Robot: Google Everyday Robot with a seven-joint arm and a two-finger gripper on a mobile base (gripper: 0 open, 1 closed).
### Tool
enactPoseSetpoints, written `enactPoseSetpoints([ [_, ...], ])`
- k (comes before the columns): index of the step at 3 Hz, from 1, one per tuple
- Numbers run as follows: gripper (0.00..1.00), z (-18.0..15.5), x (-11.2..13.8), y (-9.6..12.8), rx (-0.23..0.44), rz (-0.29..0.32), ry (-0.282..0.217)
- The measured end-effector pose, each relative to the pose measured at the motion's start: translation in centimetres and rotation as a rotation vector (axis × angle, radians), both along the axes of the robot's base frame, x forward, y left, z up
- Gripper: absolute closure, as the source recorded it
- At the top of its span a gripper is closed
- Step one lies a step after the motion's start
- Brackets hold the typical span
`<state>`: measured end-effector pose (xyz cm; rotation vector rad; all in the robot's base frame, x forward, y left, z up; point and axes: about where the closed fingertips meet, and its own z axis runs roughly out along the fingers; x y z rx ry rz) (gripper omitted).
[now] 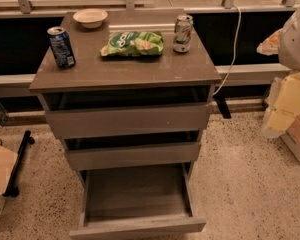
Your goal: Close bottom drawer
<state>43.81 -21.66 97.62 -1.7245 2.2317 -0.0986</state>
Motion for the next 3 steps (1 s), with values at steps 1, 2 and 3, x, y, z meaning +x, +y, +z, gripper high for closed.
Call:
enactPoseSetpoints([
  [1, 0.0, 0.0, 0.0, 0.0, 0.0, 0.0, 0.0],
  [2, 0.0, 0.4, 0.1, 0.0, -0.018, 0.001, -0.022],
  [3, 0.0, -2.7, 0.6, 0.6, 0.037, 0.019, 0.008],
])
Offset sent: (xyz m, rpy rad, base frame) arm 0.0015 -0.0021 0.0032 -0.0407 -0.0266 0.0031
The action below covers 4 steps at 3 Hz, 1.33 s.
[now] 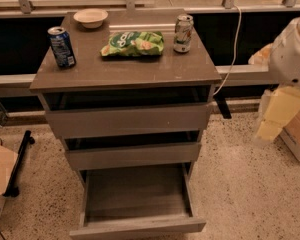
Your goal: Close bottom drawer
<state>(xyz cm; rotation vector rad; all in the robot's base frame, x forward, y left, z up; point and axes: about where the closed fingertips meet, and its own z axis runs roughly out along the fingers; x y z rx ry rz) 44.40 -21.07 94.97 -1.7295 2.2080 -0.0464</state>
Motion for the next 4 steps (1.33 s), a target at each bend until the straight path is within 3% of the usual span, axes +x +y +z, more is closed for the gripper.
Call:
enactPoseSetpoints([
  [1, 0.0, -4.1, 0.6, 0.6, 0.057, 0.014, 0.037],
  [2, 0.0, -4.6, 0.6, 0.8, 0.051, 0.012, 0.047],
  [4, 0.42, -13.2, 1.0, 0.6, 0.095, -0.002, 0.144],
])
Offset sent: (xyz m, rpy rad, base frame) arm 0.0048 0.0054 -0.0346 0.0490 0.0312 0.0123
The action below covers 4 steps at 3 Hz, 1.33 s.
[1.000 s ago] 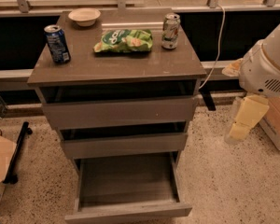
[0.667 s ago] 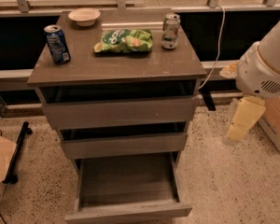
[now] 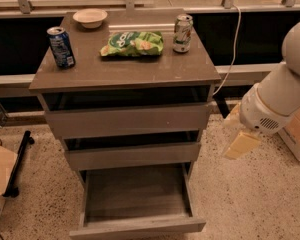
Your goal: Close bottom drawer
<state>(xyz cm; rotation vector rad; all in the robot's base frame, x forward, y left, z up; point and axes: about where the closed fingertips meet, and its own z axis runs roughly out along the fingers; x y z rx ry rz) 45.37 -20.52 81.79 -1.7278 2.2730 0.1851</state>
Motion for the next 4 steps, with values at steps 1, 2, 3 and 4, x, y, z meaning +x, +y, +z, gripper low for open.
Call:
enactPoseSetpoints([
  [1, 0.65, -6.3, -0.2, -0.7, 0.005, 0.02, 0.061],
  [2, 0.88, -6.3, -0.2, -0.6, 0.006, 0.021, 0.063],
  [3, 1.0, -8.2, -0.7, -0.4, 0.042, -0.001, 0.079],
  [4, 1.0, -14.0, -1.1, 0.5, 0.08, -0.041, 0.122],
])
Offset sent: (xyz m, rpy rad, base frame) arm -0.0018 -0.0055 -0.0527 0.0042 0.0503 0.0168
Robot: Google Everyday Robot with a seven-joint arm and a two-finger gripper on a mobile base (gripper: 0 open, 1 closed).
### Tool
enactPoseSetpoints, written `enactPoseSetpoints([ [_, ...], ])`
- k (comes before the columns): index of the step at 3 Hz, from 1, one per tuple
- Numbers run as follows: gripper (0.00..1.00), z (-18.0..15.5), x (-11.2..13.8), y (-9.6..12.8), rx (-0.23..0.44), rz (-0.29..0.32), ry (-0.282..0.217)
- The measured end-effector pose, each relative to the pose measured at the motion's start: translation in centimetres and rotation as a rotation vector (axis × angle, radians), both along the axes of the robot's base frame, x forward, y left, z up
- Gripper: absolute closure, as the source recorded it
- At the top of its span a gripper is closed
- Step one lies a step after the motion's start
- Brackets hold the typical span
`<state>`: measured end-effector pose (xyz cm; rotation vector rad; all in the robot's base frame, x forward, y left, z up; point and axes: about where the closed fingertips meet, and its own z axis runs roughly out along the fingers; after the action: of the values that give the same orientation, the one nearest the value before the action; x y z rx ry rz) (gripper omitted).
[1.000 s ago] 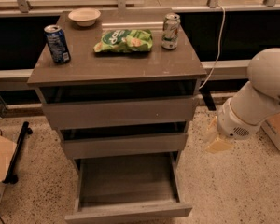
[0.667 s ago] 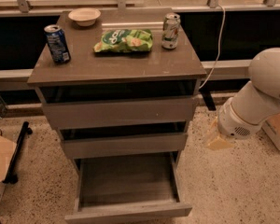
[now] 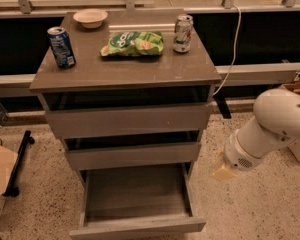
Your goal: Close bottom drawer
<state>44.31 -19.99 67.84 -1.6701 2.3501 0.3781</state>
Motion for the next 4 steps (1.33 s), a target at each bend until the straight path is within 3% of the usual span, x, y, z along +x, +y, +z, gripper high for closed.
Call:
enactPoseSetpoints([
  [1, 1.0, -4.7, 0.0, 0.5, 0.051, -0.008, 0.045],
  [3, 1.0, -6.8, -0.3, 1.0, 0.059, -0.013, 0.085],
  [4, 1.0, -11.0, -1.2, 0.9, 0.091, -0.057, 0.135],
])
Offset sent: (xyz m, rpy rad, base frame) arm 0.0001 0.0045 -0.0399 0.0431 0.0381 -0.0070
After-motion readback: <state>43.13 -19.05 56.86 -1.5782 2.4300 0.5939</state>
